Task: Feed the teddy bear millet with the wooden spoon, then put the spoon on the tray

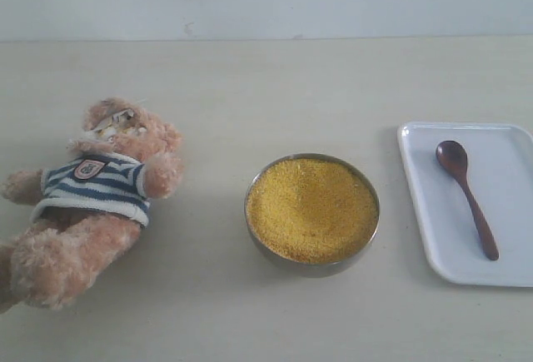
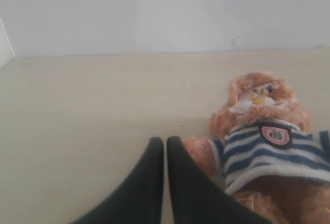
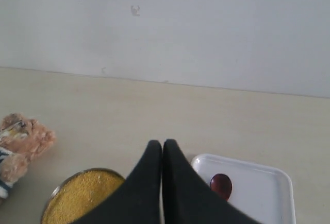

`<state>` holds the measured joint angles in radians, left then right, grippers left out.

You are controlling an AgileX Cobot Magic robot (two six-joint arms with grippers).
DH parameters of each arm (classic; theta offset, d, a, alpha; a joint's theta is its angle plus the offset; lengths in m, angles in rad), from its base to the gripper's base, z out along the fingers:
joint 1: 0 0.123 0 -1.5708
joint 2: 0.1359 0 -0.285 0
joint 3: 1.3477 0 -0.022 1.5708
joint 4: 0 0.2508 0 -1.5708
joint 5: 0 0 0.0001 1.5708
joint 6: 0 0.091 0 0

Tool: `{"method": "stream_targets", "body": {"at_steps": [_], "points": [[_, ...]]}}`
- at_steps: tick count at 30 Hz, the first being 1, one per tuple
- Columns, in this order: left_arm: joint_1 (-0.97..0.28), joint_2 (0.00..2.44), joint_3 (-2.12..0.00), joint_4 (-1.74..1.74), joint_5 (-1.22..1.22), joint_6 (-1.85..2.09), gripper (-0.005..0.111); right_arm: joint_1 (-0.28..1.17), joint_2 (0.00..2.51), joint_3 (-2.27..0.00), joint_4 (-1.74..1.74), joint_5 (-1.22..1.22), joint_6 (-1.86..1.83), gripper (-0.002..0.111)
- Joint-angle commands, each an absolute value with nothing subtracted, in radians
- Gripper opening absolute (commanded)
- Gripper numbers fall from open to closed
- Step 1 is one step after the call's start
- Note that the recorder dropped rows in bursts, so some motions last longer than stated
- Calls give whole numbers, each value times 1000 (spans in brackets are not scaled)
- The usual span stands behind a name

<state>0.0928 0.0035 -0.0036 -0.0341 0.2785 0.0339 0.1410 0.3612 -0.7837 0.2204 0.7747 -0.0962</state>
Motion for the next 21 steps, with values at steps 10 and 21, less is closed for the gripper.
{"method": "stream_targets", "body": {"at_steps": [10,21], "points": [[95,0,0,-44,270,38,4,140,110,-183,285,254,-107,0],[95,0,0,-44,270,38,4,175,0,0,279,208,-107,0]]}}
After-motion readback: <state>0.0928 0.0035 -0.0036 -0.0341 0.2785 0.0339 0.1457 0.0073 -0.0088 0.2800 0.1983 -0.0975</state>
